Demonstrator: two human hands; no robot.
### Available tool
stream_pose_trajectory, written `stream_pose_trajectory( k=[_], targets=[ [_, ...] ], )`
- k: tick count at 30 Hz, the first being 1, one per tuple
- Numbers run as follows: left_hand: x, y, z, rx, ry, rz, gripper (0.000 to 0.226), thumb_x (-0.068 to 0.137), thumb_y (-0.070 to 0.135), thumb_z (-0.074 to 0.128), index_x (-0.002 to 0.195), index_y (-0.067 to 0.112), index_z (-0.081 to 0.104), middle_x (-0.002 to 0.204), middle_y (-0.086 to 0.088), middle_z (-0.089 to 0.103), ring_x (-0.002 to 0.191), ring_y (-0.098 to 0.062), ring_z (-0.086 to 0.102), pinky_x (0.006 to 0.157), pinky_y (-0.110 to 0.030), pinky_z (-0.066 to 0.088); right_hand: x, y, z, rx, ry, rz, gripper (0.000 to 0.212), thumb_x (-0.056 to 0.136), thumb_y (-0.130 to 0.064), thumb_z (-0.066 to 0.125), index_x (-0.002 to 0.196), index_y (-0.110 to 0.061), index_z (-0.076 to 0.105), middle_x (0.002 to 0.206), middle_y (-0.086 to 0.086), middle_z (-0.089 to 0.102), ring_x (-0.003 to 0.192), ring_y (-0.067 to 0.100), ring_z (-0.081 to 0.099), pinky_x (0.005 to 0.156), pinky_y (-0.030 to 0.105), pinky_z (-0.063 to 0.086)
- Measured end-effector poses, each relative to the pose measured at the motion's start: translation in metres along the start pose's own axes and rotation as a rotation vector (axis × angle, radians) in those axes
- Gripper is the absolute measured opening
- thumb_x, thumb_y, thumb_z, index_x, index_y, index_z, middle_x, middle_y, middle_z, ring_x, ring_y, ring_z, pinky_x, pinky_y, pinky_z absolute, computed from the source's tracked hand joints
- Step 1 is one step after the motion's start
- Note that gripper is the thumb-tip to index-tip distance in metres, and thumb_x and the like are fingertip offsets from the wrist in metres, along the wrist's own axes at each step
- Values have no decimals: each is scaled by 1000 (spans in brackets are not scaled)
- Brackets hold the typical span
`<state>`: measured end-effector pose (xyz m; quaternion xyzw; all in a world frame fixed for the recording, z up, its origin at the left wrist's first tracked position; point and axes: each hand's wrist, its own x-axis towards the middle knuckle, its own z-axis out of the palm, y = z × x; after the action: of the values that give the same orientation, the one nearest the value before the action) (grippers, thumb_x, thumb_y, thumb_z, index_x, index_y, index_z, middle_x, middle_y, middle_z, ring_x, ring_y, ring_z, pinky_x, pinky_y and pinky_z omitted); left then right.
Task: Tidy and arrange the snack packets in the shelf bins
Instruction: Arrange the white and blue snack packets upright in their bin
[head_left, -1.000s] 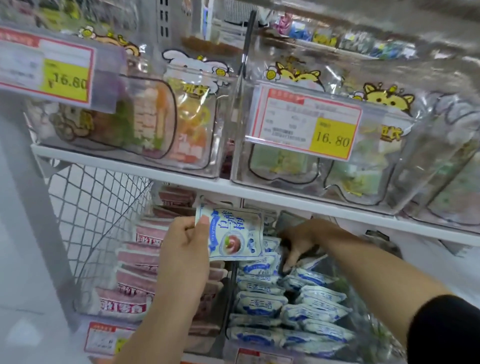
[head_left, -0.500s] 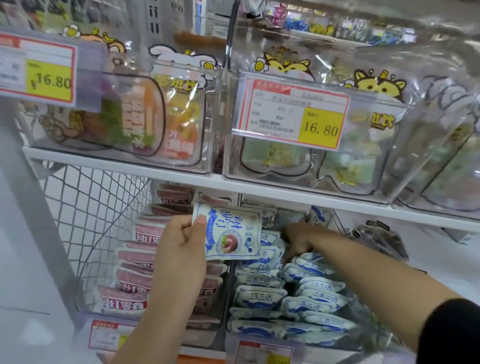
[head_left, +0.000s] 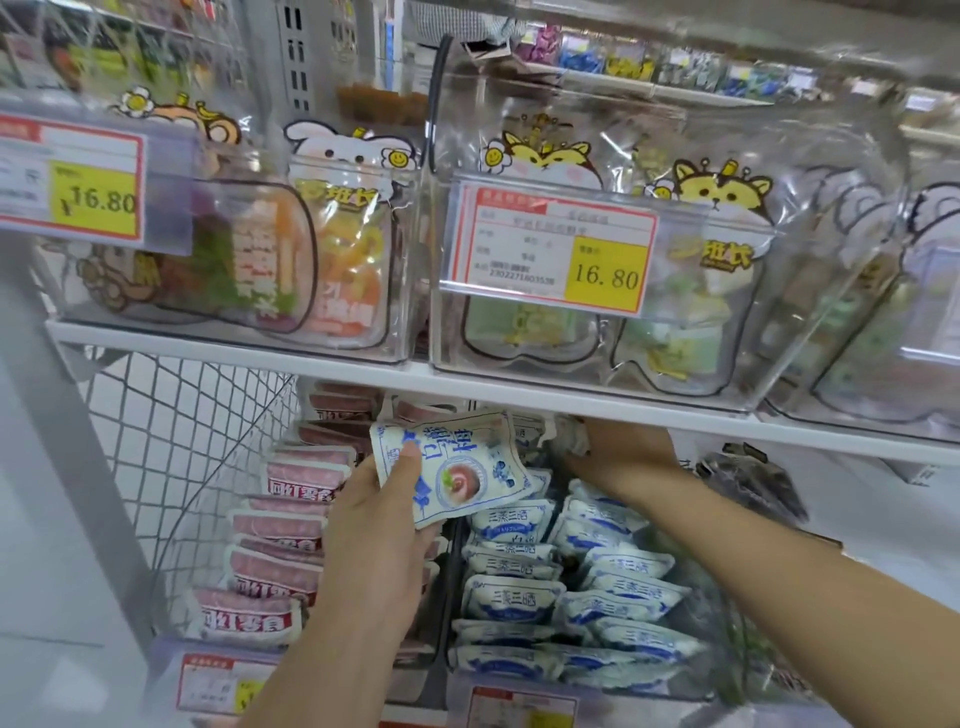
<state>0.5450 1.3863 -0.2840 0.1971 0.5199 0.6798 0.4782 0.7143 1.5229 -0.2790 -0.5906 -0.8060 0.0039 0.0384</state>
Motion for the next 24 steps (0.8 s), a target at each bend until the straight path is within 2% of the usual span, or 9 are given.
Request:
stream_pose_trajectory(
  k=[2, 5, 9, 11, 13, 16, 19, 22, 24],
  targets=[
    [1, -2, 1, 6, -30, -24, 10, 95, 16, 55, 91, 17, 64, 70, 7, 73, 70, -8, 66, 75, -30, 47, -15, 5, -6, -87, 109, -17, 29, 98, -39, 38, 116, -20, 51, 106, 0, 60, 90, 19, 58, 66, 24, 39],
    [-1, -2, 4, 6, 9, -15, 15, 96, 14, 52, 90, 22, 64, 84, 2, 73, 81, -14, 65, 76, -32, 48, -42, 19, -2, -39, 322, -168, 23, 94, -30, 49, 108, -14, 56, 83, 4, 63, 74, 25, 62, 59, 27, 43],
    [-4, 3, 6, -37, 24, -9, 16, 98, 13, 48, 106, 17, 61, 88, 1, 70, 62, -5, 69, 66, -29, 49, -85, 32, 4, 214, 399, -233, 28, 88, -26, 62, 114, -21, 53, 68, -8, 53, 59, 10, 52, 53, 26, 42],
    [-5, 5, 4, -14, 23, 8, 16, 98, 14, 48, 107, 17, 61, 89, 0, 70, 58, -5, 68, 69, -33, 51, -110, 29, 1, 419, 383, -225, 28, 87, -35, 57, 114, -32, 50, 68, -11, 53, 59, 4, 54, 54, 17, 42],
    [-7, 5, 2, 46, 9, 27, 15, 98, 15, 49, 101, 21, 62, 93, -3, 71, 68, -10, 70, 72, -36, 52, -126, 22, -3, 674, 357, -180, 26, 83, -37, 58, 106, -41, 46, 73, -3, 62, 67, 5, 60, 56, 17, 47],
    [-10, 4, -1, 125, -19, 40, 13, 97, 21, 51, 101, 25, 63, 104, -5, 69, 93, -20, 66, 73, -35, 53, -133, 12, -7, 1214, 272, -24, 28, 81, -19, 67, 103, -28, 53, 95, -10, 71, 86, 8, 68, 70, 20, 52],
    [-14, 3, -2, 117, -50, -2, 11, 96, 20, 52, 101, 24, 61, 100, -3, 70, 91, -20, 67, 70, -33, 52, -130, -2, -13, 1677, 91, 128, 34, 79, -14, 64, 110, -8, 54, 97, 10, 73, 87, 25, 71, 65, 29, 55],
    [-23, 4, -1, 8, -157, -135, 15, 97, 19, 49, 107, 15, 60, 100, -9, 72, 91, -23, 67, 76, -40, 53, -127, -21, -18, 1732, -75, 167, 29, 83, -14, 61, 109, -2, 57, 94, 16, 73, 83, 27, 72, 64, 30, 56],
    [-28, 7, -1, -44, -222, -174, 19, 99, 20, 45, 105, 13, 62, 94, -9, 74, 85, -22, 69, 72, -40, 53, -125, -32, -15, 1616, -36, 177, 23, 86, -13, 62, 106, -2, 59, 88, 13, 74, 78, 22, 72, 64, 27, 55]
  ],
)
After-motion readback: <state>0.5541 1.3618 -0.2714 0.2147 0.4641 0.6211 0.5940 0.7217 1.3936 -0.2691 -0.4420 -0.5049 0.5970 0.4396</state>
